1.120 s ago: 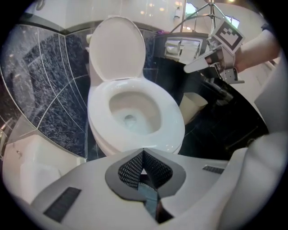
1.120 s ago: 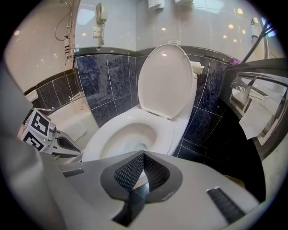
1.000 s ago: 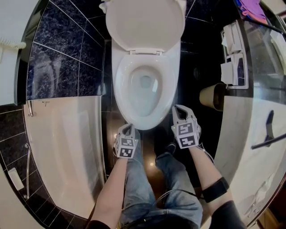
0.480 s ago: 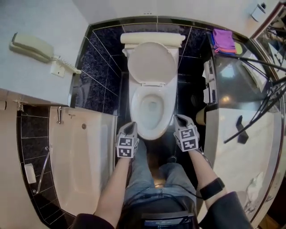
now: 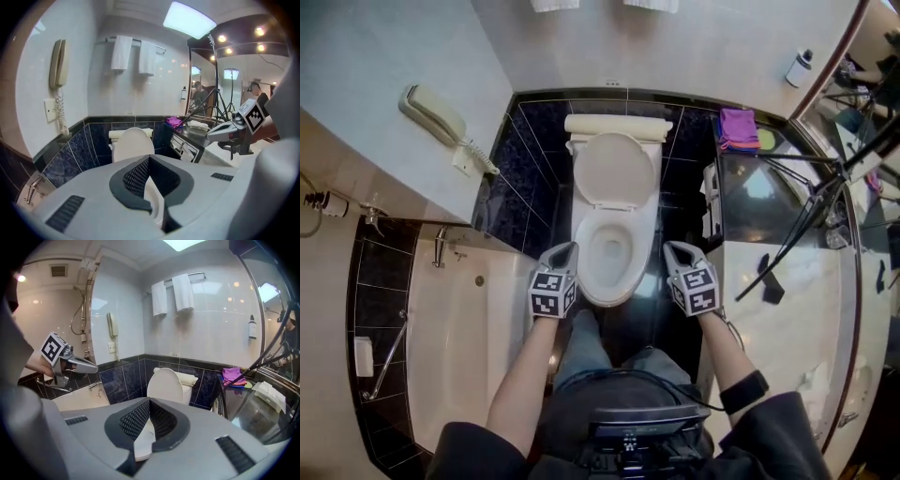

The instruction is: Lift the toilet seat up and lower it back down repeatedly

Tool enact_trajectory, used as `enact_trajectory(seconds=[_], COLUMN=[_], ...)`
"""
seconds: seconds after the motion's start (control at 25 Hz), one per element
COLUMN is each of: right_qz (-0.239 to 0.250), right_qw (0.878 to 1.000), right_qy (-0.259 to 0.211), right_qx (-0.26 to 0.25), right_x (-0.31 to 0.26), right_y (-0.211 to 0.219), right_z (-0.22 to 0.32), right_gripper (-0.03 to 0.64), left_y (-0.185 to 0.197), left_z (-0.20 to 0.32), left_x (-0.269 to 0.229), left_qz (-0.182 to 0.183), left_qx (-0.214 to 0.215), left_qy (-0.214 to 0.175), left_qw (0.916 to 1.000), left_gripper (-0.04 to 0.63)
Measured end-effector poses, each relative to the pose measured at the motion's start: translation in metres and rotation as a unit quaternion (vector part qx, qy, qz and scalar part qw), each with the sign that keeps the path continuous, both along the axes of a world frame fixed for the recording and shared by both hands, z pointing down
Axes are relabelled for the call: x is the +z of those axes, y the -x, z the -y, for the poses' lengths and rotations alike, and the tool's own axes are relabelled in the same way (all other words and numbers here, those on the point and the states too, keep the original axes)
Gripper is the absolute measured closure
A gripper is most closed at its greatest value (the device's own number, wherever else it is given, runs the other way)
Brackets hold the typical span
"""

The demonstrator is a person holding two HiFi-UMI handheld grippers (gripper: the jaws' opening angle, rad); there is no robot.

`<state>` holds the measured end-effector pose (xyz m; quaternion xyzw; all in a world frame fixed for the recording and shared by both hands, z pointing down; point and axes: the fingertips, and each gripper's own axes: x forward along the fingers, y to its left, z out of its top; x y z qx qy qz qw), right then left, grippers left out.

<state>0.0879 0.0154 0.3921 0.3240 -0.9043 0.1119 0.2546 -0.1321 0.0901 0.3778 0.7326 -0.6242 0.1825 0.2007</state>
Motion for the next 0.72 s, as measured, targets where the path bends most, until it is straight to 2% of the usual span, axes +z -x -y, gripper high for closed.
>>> enact_trajectory(seconds=[0.12, 0.44, 0.72], right_qz=[0.001, 0.008, 0.007], right_qw=[1.0, 1.0, 1.0], right_qy=[-0.013, -0.011, -0.012], right_qx=[-0.005, 0.015, 0.023], right_x=[-0.019, -0.038, -0.044], right_y=[-0.002, -0.008, -0.012], right_z=[0.0, -0.018, -0.029], right_gripper=[0.597, 0.597, 0.597], left_y=[0.0, 0.002, 0.001], left_z=[0.001, -0.015, -0.03], left_x=[-0.02, -0.057, -0.063], left_qz=[0.0, 0.007, 0.002], left_qx=[-0.003, 0.006, 0.008], left_qy=[-0.013, -0.035, -0.042], left_qw=[0.9999, 0.9993, 0.9991], left_gripper=[0.598, 0.598, 0.598])
